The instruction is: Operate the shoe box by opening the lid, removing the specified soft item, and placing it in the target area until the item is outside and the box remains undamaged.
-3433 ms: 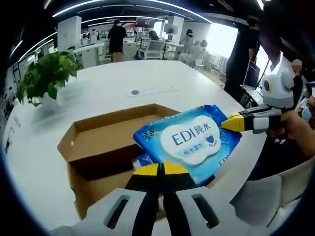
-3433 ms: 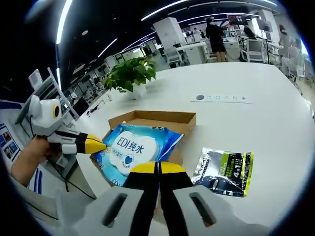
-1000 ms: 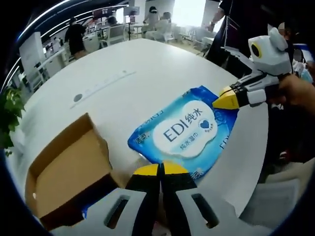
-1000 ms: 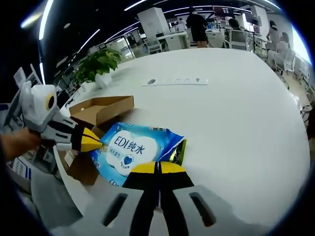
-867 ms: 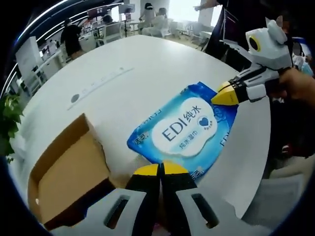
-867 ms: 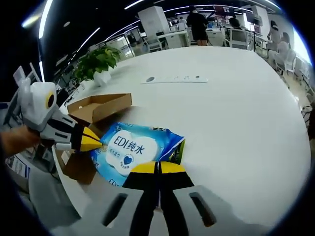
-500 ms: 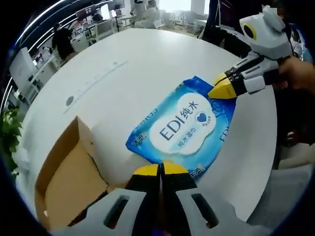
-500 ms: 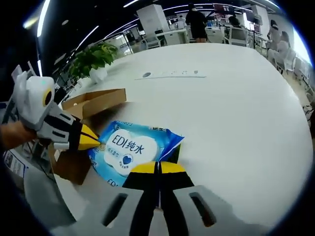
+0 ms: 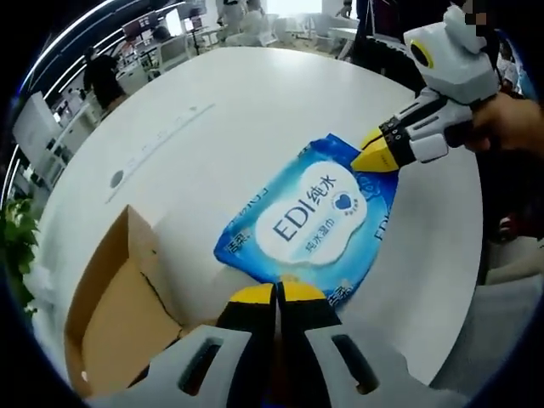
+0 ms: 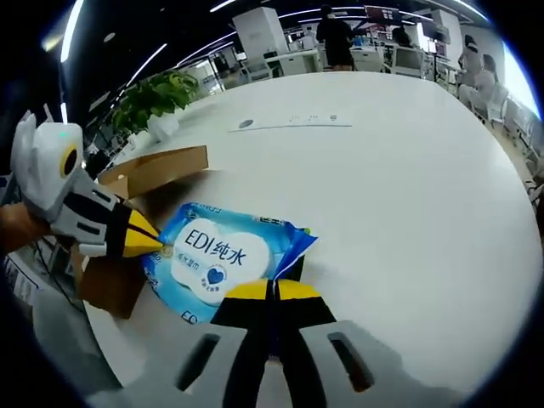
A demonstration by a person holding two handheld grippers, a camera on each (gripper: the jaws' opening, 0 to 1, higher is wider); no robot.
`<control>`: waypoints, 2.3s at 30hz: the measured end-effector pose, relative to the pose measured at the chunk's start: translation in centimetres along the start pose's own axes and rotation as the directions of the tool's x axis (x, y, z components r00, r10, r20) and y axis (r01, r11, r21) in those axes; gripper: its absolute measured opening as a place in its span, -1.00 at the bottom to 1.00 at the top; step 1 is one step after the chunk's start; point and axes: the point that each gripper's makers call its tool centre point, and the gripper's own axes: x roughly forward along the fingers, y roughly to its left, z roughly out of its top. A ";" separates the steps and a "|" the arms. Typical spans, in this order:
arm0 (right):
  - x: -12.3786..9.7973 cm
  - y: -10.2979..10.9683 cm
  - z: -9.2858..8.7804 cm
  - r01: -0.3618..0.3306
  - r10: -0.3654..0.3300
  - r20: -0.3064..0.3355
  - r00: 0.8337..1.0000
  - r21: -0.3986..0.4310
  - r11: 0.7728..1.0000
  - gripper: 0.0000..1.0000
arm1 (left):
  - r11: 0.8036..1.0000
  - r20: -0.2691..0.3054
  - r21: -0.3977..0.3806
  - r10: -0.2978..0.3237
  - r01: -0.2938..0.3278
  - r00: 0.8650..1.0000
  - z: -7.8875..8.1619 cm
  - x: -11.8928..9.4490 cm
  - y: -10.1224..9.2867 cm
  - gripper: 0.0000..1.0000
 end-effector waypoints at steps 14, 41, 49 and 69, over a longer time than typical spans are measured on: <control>-0.9 -0.3 0.3 0.029 -0.028 0.013 1.000 -0.021 0.999 -0.78 | 0.998 0.047 -0.059 -0.025 0.028 0.999 -0.1 -1.2 -0.5 -0.80; -6.7 3.5 2.3 0.035 -0.029 0.027 0.999 -0.222 0.975 -0.36 | 0.991 0.182 -0.056 -0.109 0.121 0.977 0.3 -7.3 -2.9 -0.31; -8.0 6.4 3.4 0.005 0.009 0.052 0.999 -0.268 0.963 -0.26 | 0.991 0.224 -0.067 -0.098 0.115 0.970 -0.5 -9.4 -2.0 -0.20; -7.8 13.2 5.0 -0.090 0.119 0.041 0.992 -0.428 0.899 -0.22 | 0.991 0.253 -0.114 -0.035 0.066 0.967 -6.3 -13.4 2.9 -0.09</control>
